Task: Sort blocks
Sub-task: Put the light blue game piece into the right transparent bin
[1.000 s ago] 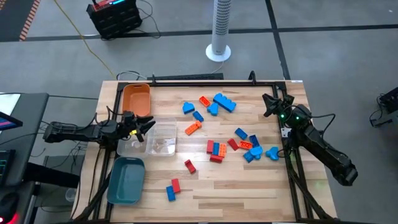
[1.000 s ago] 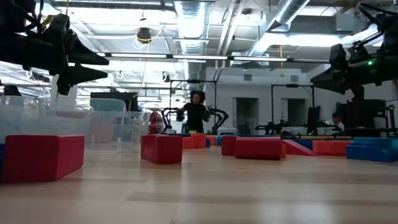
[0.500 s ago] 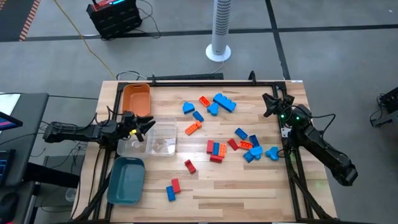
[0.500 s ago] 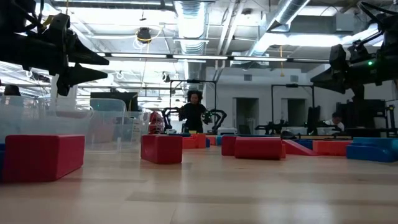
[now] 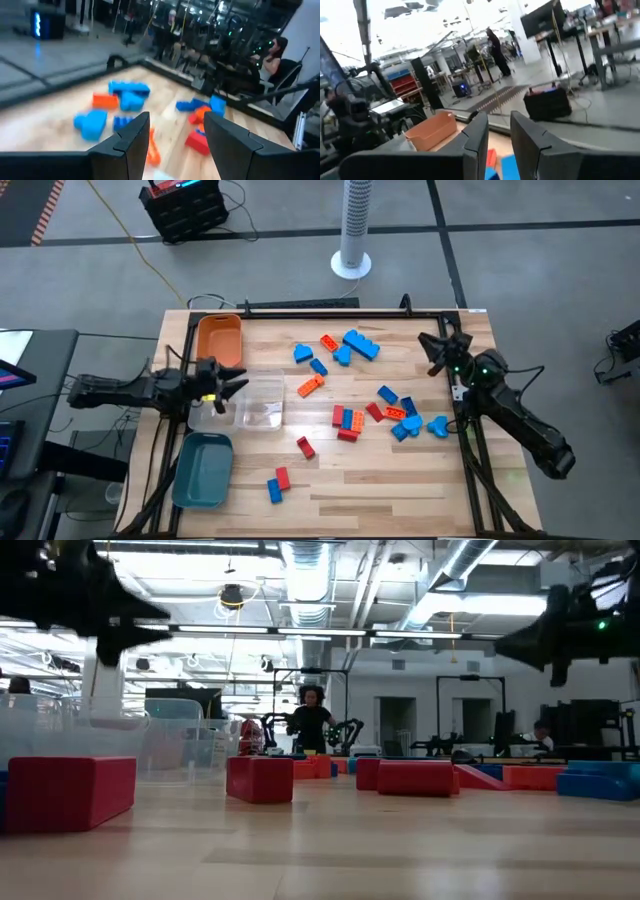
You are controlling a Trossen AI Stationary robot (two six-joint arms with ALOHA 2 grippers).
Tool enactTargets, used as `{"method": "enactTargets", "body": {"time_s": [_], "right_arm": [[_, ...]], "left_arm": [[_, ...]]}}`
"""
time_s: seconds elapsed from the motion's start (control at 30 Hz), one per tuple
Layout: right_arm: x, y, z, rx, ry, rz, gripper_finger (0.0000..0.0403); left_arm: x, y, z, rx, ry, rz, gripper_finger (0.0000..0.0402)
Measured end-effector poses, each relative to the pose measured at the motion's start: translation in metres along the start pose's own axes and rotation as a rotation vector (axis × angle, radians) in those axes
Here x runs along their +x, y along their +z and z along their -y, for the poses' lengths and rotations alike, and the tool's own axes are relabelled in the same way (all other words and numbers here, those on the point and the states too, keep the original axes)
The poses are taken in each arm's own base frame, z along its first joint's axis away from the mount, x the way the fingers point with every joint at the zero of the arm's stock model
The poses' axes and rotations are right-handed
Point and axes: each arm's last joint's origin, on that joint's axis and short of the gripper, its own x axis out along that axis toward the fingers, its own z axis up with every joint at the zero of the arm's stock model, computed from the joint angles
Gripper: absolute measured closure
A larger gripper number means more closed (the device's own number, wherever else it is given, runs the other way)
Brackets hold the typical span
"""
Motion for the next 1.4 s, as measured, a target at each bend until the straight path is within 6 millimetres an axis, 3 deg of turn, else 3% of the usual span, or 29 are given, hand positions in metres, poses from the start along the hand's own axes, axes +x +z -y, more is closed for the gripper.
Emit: {"method": "enactTargets", "body": {"time_s": [0.17,0.33,0.47,0.63,1.0,1.2,1.4], "right_arm": [[-0.002,0.017,-0.015,-0.097,0.086,-0.023,0.0305],[0.001,0.017,-0.028,-0.116,0.206,-0.089,0.0305],[0.006,0.007,-0.036,-0.122,0.244,-0.167,0.0305],[0.010,-0.004,-0.047,-0.154,0.275,-0.254,0.0305],[0.014,-0.024,-0.074,-0.253,0.245,-0.316,0.0305],[0.016,-0.039,-0.087,-0.314,0.239,-0.388,0.0305],[0.028,-0.042,-0.106,-0.377,0.252,-0.463,0.0290]], "left_arm": [[0.008,0.022,0.012,0.140,-0.021,-0.071,0.0220],[0.029,0.036,0.023,0.244,0.026,-0.085,0.0220],[0.056,0.053,0.032,0.264,0.087,-0.152,0.0221],[0.102,0.070,0.036,0.325,0.179,-0.363,0.0221],[0.206,0.079,0.002,0.336,0.199,-0.731,0.0221],[0.244,0.071,-0.019,0.392,0.219,-0.956,0.0221],[0.275,0.054,-0.032,0.396,0.236,-1.106,0.0218]]}}
